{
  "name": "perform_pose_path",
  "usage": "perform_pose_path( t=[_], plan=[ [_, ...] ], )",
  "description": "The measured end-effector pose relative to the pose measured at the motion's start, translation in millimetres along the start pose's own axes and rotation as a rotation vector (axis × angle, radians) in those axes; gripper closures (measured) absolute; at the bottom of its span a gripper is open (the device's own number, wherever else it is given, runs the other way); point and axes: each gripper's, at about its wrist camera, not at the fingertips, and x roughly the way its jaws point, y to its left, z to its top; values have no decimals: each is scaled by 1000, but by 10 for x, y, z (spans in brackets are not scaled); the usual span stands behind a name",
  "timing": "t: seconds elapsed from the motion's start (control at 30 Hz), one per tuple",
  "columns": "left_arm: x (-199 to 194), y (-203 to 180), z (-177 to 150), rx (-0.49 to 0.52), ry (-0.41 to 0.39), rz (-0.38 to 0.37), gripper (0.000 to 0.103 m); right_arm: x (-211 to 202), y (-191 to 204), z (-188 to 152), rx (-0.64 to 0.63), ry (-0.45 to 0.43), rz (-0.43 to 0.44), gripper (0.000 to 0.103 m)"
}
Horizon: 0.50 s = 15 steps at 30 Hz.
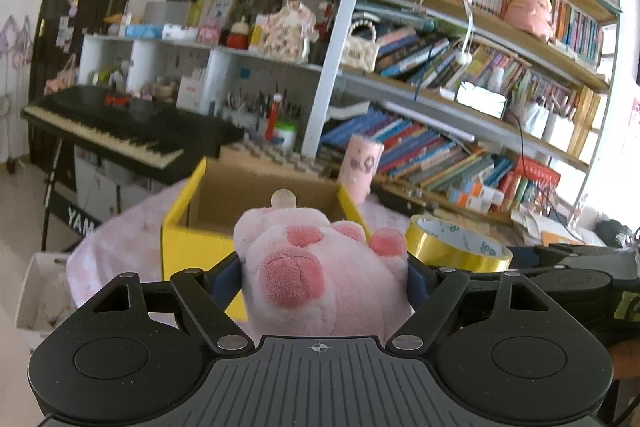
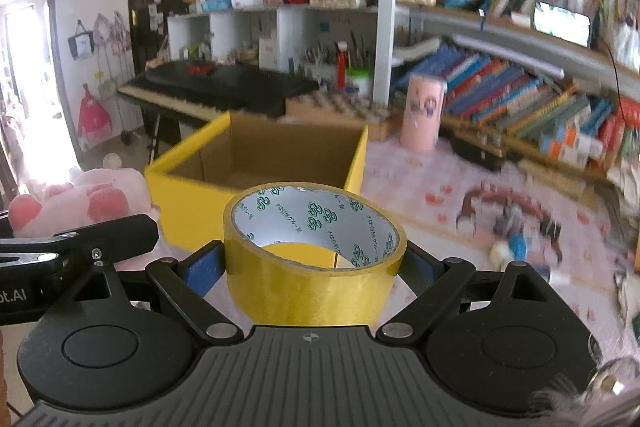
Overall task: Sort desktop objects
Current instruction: 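Lift and carry the pig and tape roll toward the yellow cardboard box with both tools, then lower the pig into the box with the left tool while the right tool drops the tape inside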
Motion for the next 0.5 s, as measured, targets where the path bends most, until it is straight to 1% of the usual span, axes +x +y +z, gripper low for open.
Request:
perform_pose_path(
  t=[0.17, 0.27, 0.37, 0.5],
  plan=[
    [165, 2, 197, 32, -48, 23, 22, 154, -75, 289, -17, -66, 8, 12],
    [282, 66, 307, 29, -66, 36, 22, 290, -104, 467, -16, -94, 27, 13],
    [471, 128, 376, 36, -61, 65, 22, 472, -118, 613, -37, -116, 47, 12],
    [757, 199, 384, 29, -24, 120, 22, 816, -114, 743, -109, -106, 50, 12]
  ],
)
